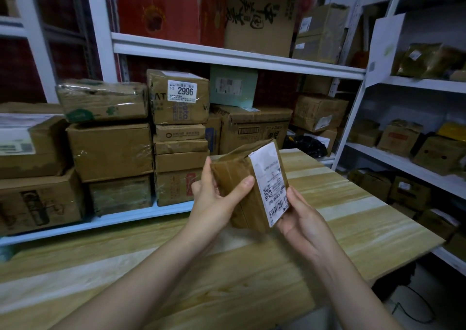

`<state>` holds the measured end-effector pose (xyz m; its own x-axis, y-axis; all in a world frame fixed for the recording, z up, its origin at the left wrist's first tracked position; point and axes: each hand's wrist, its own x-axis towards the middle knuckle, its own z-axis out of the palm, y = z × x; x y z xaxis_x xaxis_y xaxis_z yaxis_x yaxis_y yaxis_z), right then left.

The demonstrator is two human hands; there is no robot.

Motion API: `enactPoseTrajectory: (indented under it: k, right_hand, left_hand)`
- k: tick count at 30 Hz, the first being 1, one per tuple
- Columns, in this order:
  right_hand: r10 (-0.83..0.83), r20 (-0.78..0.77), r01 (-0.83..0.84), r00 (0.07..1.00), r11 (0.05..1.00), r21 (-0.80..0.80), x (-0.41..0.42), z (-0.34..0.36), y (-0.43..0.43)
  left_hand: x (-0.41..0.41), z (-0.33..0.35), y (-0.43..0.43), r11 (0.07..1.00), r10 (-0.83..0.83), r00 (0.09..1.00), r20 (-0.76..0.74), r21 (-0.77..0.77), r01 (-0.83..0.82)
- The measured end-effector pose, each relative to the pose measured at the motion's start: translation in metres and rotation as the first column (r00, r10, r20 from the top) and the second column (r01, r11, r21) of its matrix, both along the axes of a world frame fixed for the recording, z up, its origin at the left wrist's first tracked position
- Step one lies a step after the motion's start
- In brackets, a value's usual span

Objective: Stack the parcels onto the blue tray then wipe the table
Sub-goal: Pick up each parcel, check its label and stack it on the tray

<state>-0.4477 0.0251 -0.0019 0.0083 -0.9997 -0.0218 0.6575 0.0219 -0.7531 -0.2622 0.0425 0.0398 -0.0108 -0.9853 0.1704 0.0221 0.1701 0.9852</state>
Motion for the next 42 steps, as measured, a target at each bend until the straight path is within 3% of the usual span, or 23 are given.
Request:
enactPoseTrajectory:
  k: [10, 14, 17, 24, 31, 36, 42]
  right_hand:
    - [0.107, -0.1, -0.116, 0.989, 0.989, -0.087, 0.041, 0.032, 0.014]
    - [0.146, -0.157, -0.165, 0.977, 0.98, -0.112, 0.076, 0.049, 0.016]
    - [0.203, -0.119, -0.218, 0.972, 0.967, -0.129, 0.109, 0.061, 0.02]
    - [0.275, -0.19, -0.317, 0.943, 0.917, -0.244, 0.179, 0.104, 0.026]
    - [0.294, -0.413, -0.46, 0.862, 0.796, -0.394, 0.251, 0.136, 0.025]
    - [0.161, -0.606, -0.484, 0.779, 0.768, -0.418, 0.297, 0.147, 0.014]
    - [0.004, -0.732, -0.476, 0.681, 0.762, -0.439, 0.329, 0.155, 0.0]
  left_hand:
    - [0.037, 0.024, 0.024, 0.938, 0.294, 0.956, 0.005, -0.192, -0.287]
    - [0.063, 0.04, 0.038, 0.883, 0.39, 0.92, 0.032, -0.296, -0.365]
    - [0.086, 0.05, 0.045, 0.824, 0.473, 0.881, -0.01, -0.348, -0.447]
    - [0.148, 0.081, 0.058, 0.75, 0.545, 0.838, -0.028, -0.431, -0.502]
    - [0.215, 0.098, 0.062, 0.694, 0.588, 0.799, -0.121, -0.431, -0.576]
    - [0.262, 0.11, 0.046, 0.628, 0.685, 0.72, -0.114, -0.409, -0.662]
    - [0.294, 0.116, 0.016, 0.634, 0.748, 0.663, -0.036, -0.256, -0.73]
